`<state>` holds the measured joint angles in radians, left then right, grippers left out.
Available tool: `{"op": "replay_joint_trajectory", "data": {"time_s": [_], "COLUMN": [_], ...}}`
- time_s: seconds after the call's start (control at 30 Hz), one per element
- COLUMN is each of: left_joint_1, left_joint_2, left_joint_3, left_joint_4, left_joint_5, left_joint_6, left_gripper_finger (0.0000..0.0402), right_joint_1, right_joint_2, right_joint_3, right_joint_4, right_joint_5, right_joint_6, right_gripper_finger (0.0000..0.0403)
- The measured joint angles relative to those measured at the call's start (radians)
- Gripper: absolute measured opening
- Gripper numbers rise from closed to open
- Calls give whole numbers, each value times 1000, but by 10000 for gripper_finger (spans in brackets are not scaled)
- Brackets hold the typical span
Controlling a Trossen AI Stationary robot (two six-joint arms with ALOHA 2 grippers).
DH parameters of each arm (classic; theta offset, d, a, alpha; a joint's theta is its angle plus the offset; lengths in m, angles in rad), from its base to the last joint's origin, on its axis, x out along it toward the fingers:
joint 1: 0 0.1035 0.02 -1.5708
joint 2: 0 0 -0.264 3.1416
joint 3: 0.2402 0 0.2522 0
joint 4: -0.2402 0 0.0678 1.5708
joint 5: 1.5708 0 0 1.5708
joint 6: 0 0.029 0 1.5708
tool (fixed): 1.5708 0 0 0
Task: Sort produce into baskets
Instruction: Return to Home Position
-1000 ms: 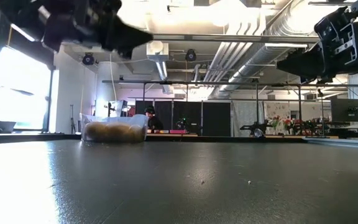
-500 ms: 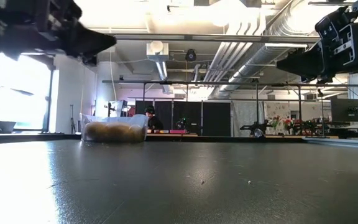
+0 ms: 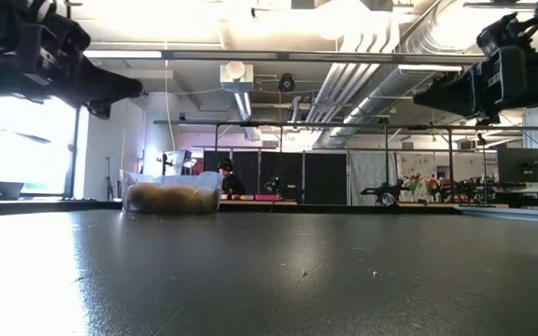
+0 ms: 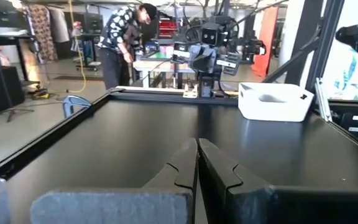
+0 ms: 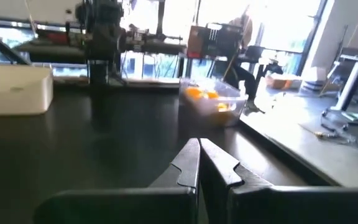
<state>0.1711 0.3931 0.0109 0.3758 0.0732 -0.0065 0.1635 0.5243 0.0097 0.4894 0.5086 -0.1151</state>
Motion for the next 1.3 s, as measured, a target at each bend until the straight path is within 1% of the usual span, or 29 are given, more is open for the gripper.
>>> {"op": "replay_joint_trajectory", "data": {"time_s": [0.1,0.2,0.23,0.33,0.4,0.53,0.67,0.77,0.83,1.03,1.17,1.3], "left_joint_1": [0,0,0,-1,0,3,4,8,11,35,50,54], "left_joint_2": [-110,-229,-271,-389,-390,-390,-390,-389,-389,-387,-370,-356], "left_joint_3": [0,0,1,2,13,17,17,18,18,18,18,18], "left_joint_4": [-109,-215,-254,-369,-354,-396,-403,-405,-404,-404,-403,-404], "left_joint_5": [-10,-11,-16,-53,-66,-63,-59,-87,-97,-108,-108,-108], "left_joint_6": [7,9,9,7,17,24,22,35,36,-13,-26,-45], "left_gripper_finger": [0,0,0,0,0,0,0,0,0,0,0,0], "right_joint_1": [0,0,0,-4,-25,-125,-283,-398,-456,-562,-599,-617], "right_joint_2": [-98,-226,-274,-425,-524,-520,-521,-521,-520,-520,-520,-520], "right_joint_3": [0,0,0,0,0,0,0,0,0,0,0,0], "right_joint_4": [-77,-204,-244,-344,-416,-431,-457,-457,-462,-472,-468,-465], "right_joint_5": [-15,-22,-38,-140,-207,-311,-431,-514,-547,-533,-454,-435], "right_joint_6": [-8,18,29,29,26,24,61,82,80,51,48,80], "right_gripper_finger": [0,0,0,0,0,0,0,0,0,0,0,0]}}
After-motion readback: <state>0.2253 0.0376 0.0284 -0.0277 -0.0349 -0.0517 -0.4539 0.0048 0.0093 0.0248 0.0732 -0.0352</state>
